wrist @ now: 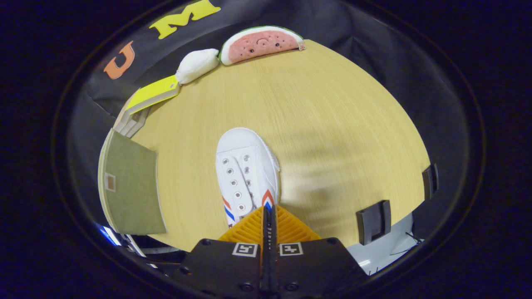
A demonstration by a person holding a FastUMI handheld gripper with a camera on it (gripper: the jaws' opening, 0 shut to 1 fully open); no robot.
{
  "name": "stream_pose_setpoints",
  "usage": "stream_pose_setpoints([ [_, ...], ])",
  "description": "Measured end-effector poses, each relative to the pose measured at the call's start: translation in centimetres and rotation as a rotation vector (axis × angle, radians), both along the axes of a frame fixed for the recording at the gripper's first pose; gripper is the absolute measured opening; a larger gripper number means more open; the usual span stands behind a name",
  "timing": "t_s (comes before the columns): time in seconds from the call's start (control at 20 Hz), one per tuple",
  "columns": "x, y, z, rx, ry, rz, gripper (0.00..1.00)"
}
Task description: Open the storage box then place both shoes into the box .Put the left shoe in first, then the right shoe, with the right side of both shoes facing outward in a uniform manner.
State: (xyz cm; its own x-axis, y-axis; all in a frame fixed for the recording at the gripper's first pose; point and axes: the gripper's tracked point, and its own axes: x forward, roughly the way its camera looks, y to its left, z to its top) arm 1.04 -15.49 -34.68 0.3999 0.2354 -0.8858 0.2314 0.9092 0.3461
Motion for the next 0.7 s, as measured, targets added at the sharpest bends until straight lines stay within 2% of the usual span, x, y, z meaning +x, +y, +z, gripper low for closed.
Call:
stream_pose_setpoints([
  [0.1, 0.1, -0.1, -0.3, -0.035, -0.004, 0.035, 0.06],
  [0.3, 0.5, -0.1, -0.3, -0.044, 0.02, 0.083, 0.36],
  [0.45, 1.0, 0.2, -1.2, -0.018, 0.049, 0.107, 0.55],
  [0.7, 1.8, 1.0, -1.9, 0.087, 0.087, 0.142, 0.55],
])
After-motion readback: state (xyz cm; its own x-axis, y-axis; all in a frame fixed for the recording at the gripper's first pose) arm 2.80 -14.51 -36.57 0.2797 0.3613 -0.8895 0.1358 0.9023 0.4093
